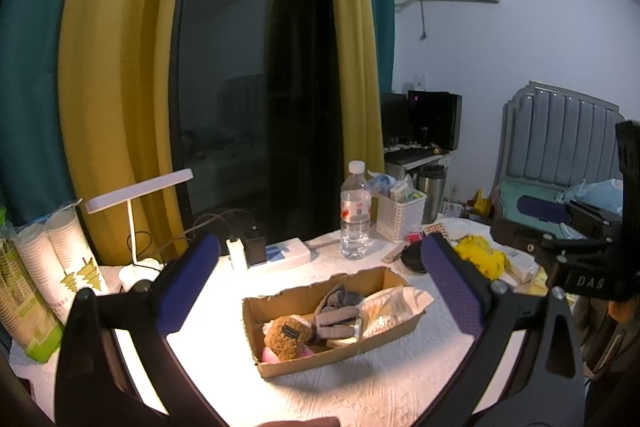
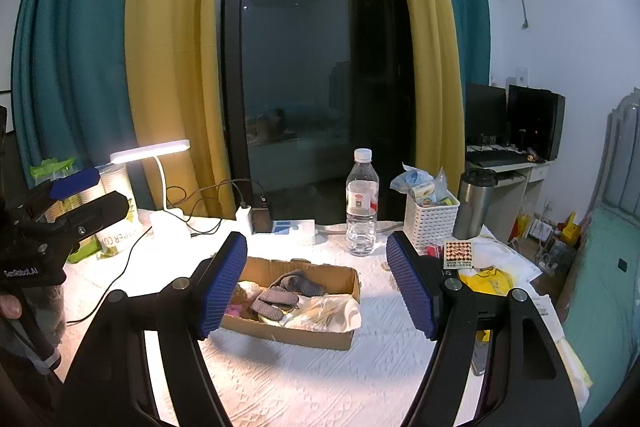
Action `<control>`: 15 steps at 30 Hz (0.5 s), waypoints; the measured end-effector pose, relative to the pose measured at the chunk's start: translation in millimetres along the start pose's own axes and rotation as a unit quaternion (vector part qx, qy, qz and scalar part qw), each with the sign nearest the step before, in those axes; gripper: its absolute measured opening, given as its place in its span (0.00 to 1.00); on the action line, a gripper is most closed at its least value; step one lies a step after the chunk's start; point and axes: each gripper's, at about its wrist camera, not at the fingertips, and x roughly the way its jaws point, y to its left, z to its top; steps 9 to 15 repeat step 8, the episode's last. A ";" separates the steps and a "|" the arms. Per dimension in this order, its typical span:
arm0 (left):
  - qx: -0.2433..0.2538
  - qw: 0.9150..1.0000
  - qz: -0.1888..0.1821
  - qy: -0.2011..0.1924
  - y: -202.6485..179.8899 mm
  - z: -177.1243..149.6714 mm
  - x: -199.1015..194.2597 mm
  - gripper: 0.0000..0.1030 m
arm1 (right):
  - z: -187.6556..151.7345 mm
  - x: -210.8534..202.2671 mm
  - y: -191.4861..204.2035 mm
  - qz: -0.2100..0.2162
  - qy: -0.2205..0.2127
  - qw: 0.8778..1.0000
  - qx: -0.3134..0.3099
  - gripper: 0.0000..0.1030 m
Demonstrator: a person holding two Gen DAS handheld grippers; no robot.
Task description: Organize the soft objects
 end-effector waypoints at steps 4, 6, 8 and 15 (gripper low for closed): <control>0.001 1.000 -0.002 0.004 -0.7 -1.4 9.4 0.99 | -0.7 3.4 -1.1 0.002 0.003 1.000 -0.001 0.73; 0.005 1.000 -0.003 0.006 -1.6 -2.1 13.9 0.99 | -1.3 6.6 -2.2 0.004 0.006 1.000 -0.001 0.73; 0.011 1.000 -0.003 0.009 -2.4 -3.1 19.9 0.99 | -1.8 11.1 -3.7 0.004 0.010 1.000 -0.001 0.73; 0.011 1.000 -0.003 0.009 -2.4 -3.1 19.9 0.99 | -1.8 11.1 -3.7 0.004 0.010 1.000 -0.001 0.73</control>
